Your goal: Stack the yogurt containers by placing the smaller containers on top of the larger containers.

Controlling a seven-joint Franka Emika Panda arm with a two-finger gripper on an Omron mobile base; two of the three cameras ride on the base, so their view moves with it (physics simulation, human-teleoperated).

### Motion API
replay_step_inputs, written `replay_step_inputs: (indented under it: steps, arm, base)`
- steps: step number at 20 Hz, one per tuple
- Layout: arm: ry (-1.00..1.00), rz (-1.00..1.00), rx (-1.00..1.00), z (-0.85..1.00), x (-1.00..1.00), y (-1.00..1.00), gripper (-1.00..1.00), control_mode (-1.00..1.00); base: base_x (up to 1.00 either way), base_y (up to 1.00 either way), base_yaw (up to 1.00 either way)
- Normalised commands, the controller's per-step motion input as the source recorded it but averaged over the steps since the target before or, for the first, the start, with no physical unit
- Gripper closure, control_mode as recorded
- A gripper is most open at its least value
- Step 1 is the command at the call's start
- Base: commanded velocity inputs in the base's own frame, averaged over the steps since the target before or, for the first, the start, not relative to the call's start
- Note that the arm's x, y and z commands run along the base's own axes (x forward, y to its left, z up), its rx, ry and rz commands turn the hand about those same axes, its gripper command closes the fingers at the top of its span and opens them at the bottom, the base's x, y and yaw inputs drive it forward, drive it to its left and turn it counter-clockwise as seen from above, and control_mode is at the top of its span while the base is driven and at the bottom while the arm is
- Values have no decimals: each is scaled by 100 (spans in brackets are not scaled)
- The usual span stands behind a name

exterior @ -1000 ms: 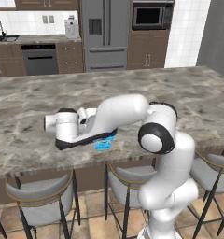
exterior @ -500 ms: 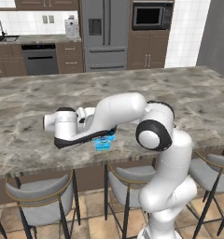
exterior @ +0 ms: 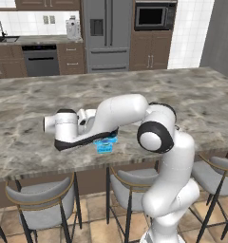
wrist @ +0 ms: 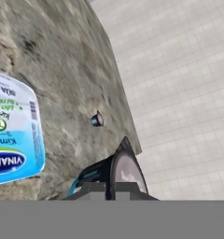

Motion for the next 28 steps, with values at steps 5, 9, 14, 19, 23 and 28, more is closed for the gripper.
replay_step_inputs:
  steps: [5,9,14,19,23,28]
  arm:
    - [0,0,3,0,0,0,100,-100]
    - [-1,-2,5,0,0,-4,100,-100]
    - [-3,-2,6,0,0,-7,100,-100]
    - [-4,-1,6,0,0,-8,100,-100]
    - [-3,0,5,0,0,-6,100,-100]
    - [-3,0,2,0,-1,-4,100,-100]
  base:
    - [0,0,0]
    - [0,0,0]
    - [0,0,0]
    - [0,0,0]
    - [0,0,0]
    - [0,0,0]
